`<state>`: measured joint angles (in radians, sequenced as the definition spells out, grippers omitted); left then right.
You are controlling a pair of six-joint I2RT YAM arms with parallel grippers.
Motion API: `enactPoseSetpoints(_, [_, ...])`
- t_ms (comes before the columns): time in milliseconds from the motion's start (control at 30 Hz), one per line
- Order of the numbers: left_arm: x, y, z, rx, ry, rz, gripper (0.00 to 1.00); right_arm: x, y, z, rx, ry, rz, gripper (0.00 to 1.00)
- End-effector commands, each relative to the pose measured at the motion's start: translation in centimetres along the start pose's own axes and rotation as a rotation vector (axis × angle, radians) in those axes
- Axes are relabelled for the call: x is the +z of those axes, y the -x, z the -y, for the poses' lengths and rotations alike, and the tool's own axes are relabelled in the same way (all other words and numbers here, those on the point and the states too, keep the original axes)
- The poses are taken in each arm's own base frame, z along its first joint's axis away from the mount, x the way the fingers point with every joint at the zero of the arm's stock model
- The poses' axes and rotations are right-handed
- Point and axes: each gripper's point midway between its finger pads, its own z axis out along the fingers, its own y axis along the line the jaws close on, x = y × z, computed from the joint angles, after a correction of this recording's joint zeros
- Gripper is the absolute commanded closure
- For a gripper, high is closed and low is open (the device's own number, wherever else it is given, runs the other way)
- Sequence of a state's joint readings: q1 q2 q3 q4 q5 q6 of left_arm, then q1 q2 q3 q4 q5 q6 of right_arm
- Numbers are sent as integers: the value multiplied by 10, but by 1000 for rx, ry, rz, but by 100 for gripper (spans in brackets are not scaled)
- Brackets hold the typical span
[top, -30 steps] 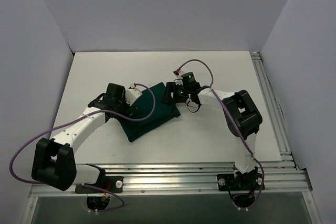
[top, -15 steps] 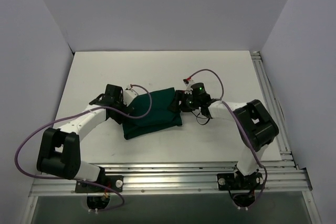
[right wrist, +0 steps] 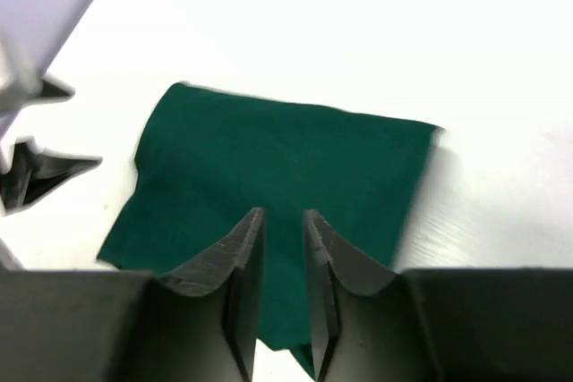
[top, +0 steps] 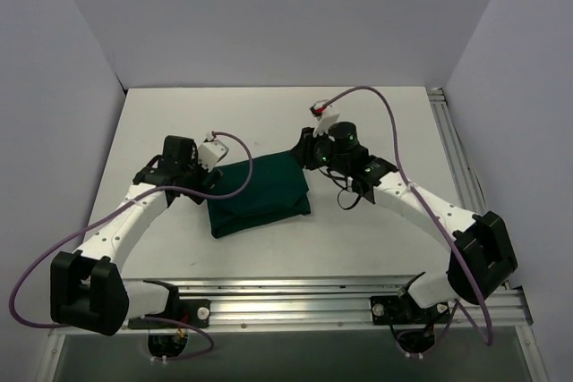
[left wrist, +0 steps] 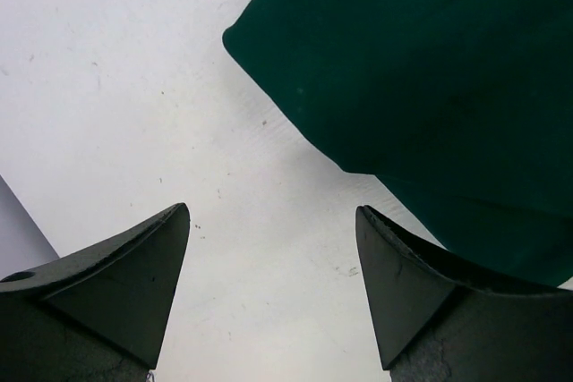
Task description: Prepare the surgical pack
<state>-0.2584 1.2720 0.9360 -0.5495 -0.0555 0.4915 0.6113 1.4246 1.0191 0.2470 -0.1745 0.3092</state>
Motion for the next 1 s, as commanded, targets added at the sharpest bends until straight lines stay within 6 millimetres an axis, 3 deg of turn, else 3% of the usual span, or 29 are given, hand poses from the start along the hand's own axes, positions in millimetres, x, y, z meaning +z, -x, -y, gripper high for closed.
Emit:
enactPoseSetpoints(0, [-11, 0, -11, -68, 29, -7, 16, 19, -30, -48, -50, 205, -63, 91])
enactPoseSetpoints(33, [-12, -2, -13, -74, 41, -17, 16, 24, -24, -63, -31, 271, -22, 96])
enactPoseSetpoints(67, [-12, -5, -16, -83, 46, -23, 16, 25, -31, -76, -24, 339, -35, 100])
enactPoseSetpoints(233, [-12, -10, -18, -110, 48, -35, 16, 44, -63, -102, 6, 502, -54, 100])
enactPoseSetpoints(333, [-10, -11, -17, -114, 43, -39, 16, 52, -103, -102, 31, 541, -130, 100])
enactPoseSetpoints(433, [-8, -12, -17, -115, 38, -44, 16, 50, -128, -97, 52, 547, -171, 100])
enactPoseSetpoints(733, [-4, -14, -14, -109, 24, -54, 16, 37, -178, -79, 118, 514, -237, 100])
enactPoseSetpoints(900, [-3, -16, -13, -102, 20, -59, 16, 42, -168, -77, 76, 485, -232, 100])
enactPoseSetpoints(967, [-3, -15, -13, -104, 19, -57, 16, 44, -148, -85, 57, 497, -207, 100])
